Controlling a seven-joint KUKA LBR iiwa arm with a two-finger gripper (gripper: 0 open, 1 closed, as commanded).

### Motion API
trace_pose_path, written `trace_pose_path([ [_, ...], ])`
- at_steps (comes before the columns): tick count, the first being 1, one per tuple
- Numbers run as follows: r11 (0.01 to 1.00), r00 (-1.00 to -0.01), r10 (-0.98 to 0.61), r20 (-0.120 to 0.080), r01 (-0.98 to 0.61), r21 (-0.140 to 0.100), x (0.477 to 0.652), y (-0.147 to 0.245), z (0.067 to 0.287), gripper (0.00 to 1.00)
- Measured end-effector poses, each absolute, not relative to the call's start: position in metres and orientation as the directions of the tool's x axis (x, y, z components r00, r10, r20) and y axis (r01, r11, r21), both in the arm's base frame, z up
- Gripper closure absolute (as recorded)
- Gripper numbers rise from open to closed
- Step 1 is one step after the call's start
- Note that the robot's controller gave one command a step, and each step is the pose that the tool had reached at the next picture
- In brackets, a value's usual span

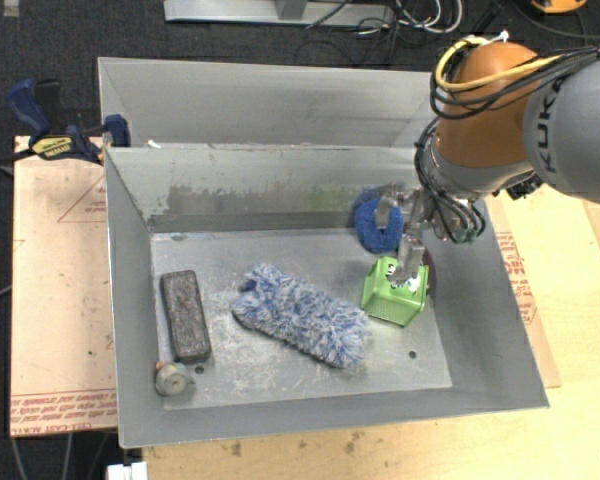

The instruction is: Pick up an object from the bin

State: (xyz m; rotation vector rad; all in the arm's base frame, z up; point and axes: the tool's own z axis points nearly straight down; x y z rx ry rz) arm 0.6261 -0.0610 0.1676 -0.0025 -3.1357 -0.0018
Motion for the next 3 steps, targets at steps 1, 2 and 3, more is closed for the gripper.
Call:
trace_pose_path([
  [1,1.000,-1.000,0.001,-0.001,0.001,0.001,0.628,-0.061,0.172,0.00],
  [2,1.000,-1.000,-0.029,-0.009,-0.029,-0.001,0.603,-0.045,0.130,0.00],
  [3,0.987,-0.987,-0.160,-0.002,-0.160,0.001,0.579,-0.030,0.099,0.00],
])
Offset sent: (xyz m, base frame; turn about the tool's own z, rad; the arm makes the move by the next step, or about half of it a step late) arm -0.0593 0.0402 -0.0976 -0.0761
